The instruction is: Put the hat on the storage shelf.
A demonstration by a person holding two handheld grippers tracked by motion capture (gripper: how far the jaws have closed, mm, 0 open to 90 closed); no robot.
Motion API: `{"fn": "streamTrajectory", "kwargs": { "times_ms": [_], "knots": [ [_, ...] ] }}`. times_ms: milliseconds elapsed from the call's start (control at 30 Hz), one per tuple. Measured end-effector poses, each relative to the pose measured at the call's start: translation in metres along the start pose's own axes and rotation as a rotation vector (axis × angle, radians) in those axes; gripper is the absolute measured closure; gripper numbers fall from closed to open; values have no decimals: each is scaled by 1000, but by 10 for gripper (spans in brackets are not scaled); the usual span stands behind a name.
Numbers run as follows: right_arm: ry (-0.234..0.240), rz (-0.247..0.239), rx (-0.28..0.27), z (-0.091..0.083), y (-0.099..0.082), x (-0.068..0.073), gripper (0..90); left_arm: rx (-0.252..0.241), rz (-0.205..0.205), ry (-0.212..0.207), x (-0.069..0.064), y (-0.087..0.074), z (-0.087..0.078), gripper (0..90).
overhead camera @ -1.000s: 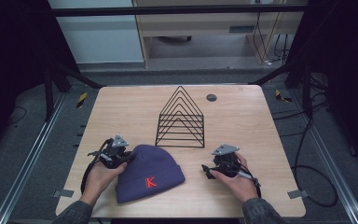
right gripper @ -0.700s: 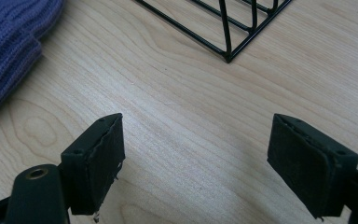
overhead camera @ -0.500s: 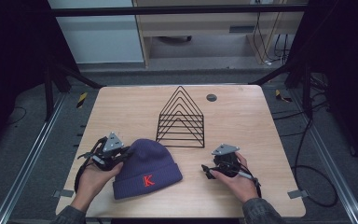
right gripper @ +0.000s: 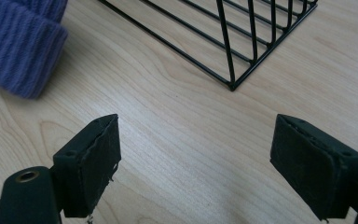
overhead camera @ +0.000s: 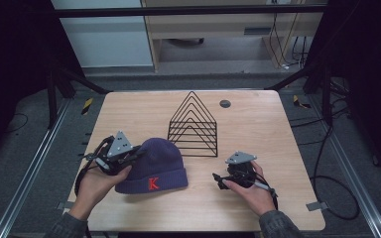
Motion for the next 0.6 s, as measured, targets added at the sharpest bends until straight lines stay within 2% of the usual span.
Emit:
{"fn": "streamTrajectory", "kwargs": {
  "times_ms": [233, 267, 433, 600],
  "knots": [
    [12, -31, -30, -7, 11, 3, 164, -24, 26, 14, 4, 25, -23, 802],
    [23, -39, -46, -12, 18, 7, 167, -31, 39, 27, 7, 32, -29, 803],
    [42, -78, -83, -24, 34, 18, 182, -69, 52, 45, 13, 50, -50, 804],
    [61, -108, -106, -29, 51, 30, 189, -114, 59, 48, 22, 66, -68, 804]
  ]
}}
Point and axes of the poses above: each handheld gripper's, and its own axes: z roughly forward along the jaws, y roughly out of its top, x roughly to its left, the point moved 4 cm from there along z, roughly forward along the jaws, and after that the axes turned 14 degrees about -y, right-handed, at the moved point
